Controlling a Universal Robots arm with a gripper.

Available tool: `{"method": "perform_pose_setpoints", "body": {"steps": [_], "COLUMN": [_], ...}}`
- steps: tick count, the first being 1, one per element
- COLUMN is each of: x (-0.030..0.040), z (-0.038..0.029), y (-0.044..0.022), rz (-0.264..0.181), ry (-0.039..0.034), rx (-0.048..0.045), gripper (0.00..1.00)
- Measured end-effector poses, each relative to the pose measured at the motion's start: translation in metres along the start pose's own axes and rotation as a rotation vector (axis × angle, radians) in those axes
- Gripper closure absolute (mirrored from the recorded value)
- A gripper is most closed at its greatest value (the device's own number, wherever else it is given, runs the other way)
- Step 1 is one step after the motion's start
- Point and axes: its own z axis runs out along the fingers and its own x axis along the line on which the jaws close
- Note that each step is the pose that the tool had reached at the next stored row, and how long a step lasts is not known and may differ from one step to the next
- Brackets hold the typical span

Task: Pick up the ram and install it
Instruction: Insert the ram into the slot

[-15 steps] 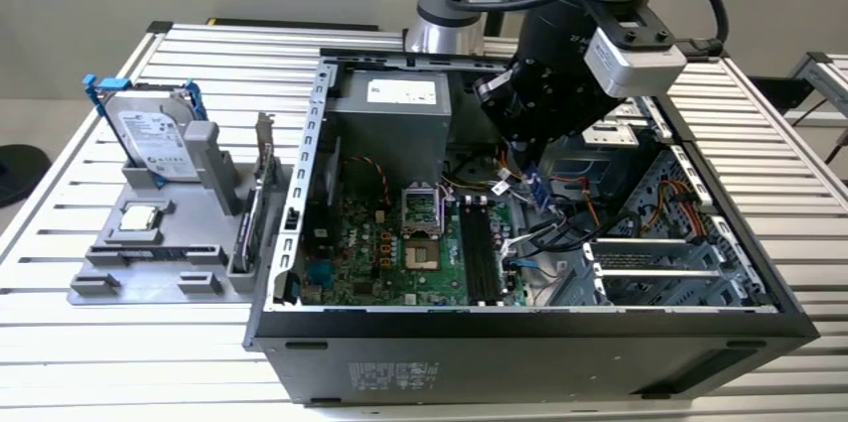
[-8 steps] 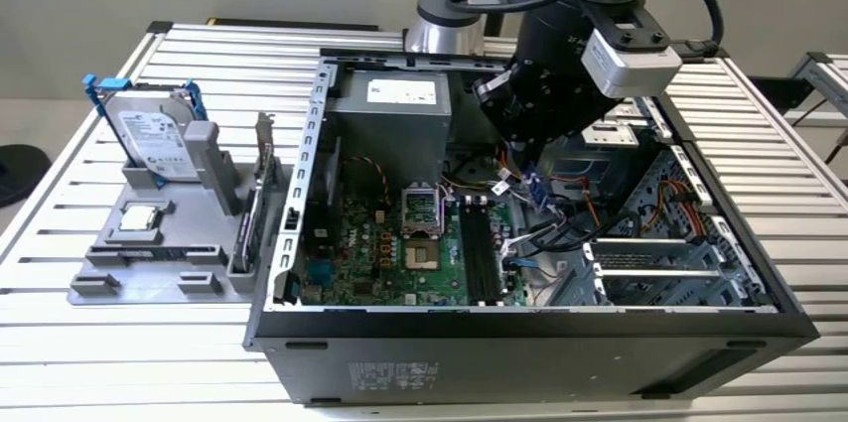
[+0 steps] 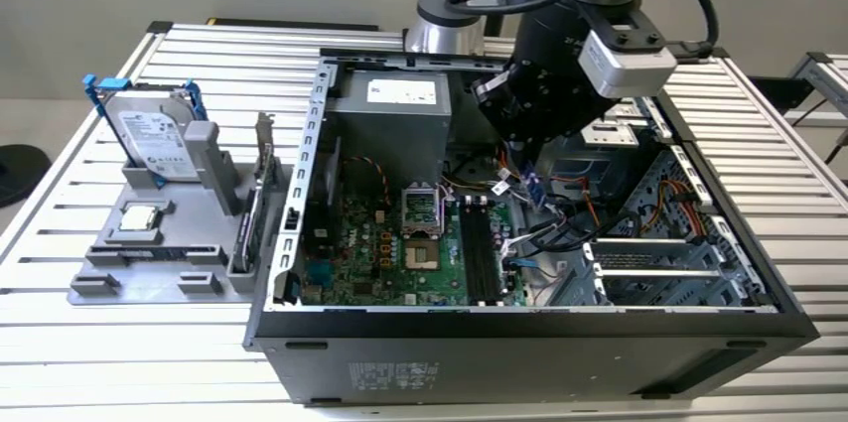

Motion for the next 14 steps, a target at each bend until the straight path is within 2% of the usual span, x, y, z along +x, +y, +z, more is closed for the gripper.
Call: {"method": "perform_pose_setpoints", "body": {"steps": [14], "x": [0.0006], "z": [0.0069], "y": [-0.004], "rz": [0.001], "ry": [0.0], "rx": [-0.0004], "gripper": [1.0]}}
